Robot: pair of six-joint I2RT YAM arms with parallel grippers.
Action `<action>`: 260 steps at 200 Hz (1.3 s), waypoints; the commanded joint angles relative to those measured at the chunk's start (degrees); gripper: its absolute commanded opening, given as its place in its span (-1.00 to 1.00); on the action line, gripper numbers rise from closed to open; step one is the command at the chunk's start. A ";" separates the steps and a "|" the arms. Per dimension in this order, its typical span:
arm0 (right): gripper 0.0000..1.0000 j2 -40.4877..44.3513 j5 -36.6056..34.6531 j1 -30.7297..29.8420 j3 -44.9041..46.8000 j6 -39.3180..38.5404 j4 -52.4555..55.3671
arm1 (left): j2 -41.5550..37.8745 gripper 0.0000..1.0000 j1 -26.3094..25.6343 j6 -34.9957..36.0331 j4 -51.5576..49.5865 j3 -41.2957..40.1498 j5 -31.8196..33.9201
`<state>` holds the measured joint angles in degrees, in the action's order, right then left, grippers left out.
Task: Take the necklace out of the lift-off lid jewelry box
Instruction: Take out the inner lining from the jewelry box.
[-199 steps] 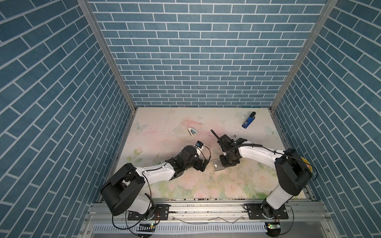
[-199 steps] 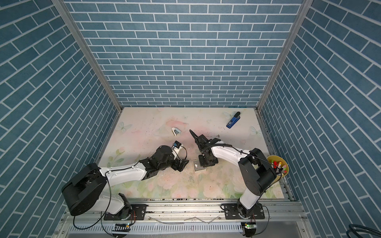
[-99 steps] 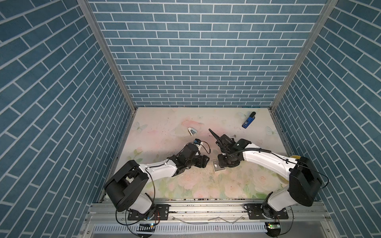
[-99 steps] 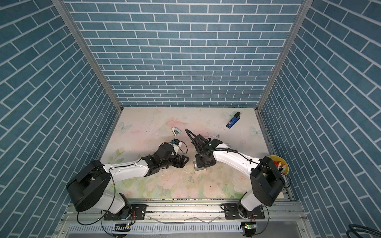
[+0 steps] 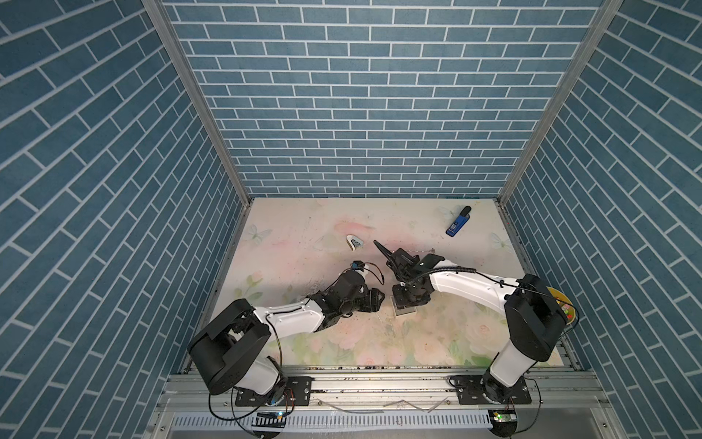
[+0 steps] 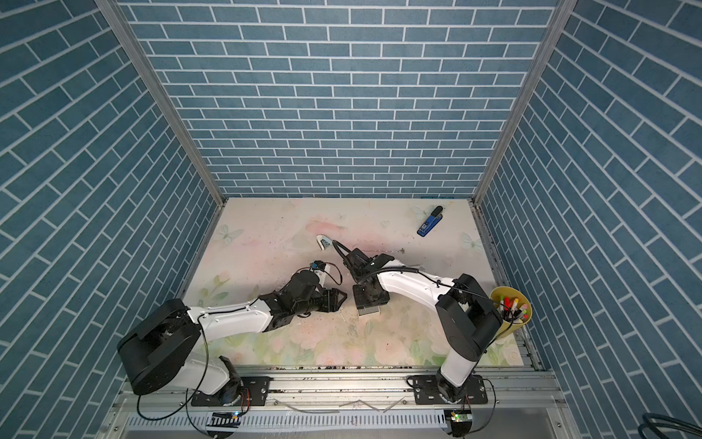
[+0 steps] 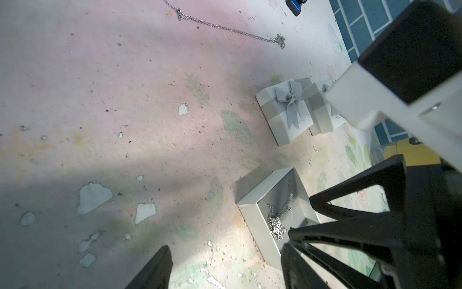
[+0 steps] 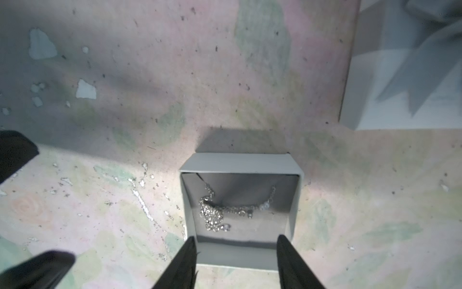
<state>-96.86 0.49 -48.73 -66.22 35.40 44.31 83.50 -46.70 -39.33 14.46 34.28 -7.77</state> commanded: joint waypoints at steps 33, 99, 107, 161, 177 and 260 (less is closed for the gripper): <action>0.24 -1.73 -0.72 -0.08 -0.58 0.29 0.44 | -1.98 0.40 -0.31 -0.24 -0.27 -1.39 2.06; 0.25 -4.91 -1.20 -0.12 0.08 -0.22 -1.22 | -2.19 0.40 -0.32 0.06 -0.25 -1.66 1.71; 0.25 -5.57 -1.21 -0.09 0.17 -0.33 -1.56 | -2.21 0.40 -0.32 0.20 -0.39 -1.61 1.71; 0.09 -10.10 0.30 -0.12 0.36 -0.86 -3.62 | -2.56 0.39 -0.32 0.31 -0.39 -2.11 1.62; -0.08 -9.86 0.45 -0.13 0.46 -1.03 -3.63 | -2.52 0.39 -0.32 0.43 -0.24 -2.34 1.62; -0.55 -6.12 0.51 -0.11 1.61 -1.22 -2.23 | -0.34 0.39 -0.32 1.10 0.84 -1.09 0.26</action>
<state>-104.29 0.01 -48.60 -66.11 33.61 41.43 82.24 -46.78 -39.07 14.52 32.80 -6.87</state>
